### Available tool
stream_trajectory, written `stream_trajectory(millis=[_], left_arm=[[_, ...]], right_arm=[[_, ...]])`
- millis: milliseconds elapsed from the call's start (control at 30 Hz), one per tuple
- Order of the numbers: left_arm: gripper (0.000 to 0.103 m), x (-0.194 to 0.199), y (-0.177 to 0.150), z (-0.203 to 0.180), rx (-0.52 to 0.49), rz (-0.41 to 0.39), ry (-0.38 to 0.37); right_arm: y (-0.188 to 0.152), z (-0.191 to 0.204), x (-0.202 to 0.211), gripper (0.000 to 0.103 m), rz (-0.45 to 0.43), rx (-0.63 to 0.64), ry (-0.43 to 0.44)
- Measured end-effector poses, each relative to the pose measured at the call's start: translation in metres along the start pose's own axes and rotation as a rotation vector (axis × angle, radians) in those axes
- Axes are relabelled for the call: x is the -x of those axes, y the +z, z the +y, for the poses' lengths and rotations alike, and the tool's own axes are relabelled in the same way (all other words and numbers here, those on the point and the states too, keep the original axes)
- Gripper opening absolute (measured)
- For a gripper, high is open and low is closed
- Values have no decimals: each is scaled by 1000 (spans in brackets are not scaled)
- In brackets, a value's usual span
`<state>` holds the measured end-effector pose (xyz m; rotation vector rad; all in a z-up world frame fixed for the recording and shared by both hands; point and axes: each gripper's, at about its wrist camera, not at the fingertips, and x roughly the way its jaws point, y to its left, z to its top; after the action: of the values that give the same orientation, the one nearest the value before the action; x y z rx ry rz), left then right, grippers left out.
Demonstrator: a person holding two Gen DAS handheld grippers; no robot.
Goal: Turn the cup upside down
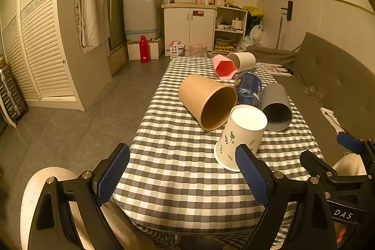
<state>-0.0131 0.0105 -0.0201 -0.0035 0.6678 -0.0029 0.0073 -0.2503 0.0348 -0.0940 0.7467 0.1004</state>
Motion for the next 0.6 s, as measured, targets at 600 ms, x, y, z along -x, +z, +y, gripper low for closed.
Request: stream_trajectory(millis=[600], left_arm=[[94, 0, 0, 1, 0, 0, 0]], right_arm=[[-1, 0, -1, 103, 5, 0, 0]])
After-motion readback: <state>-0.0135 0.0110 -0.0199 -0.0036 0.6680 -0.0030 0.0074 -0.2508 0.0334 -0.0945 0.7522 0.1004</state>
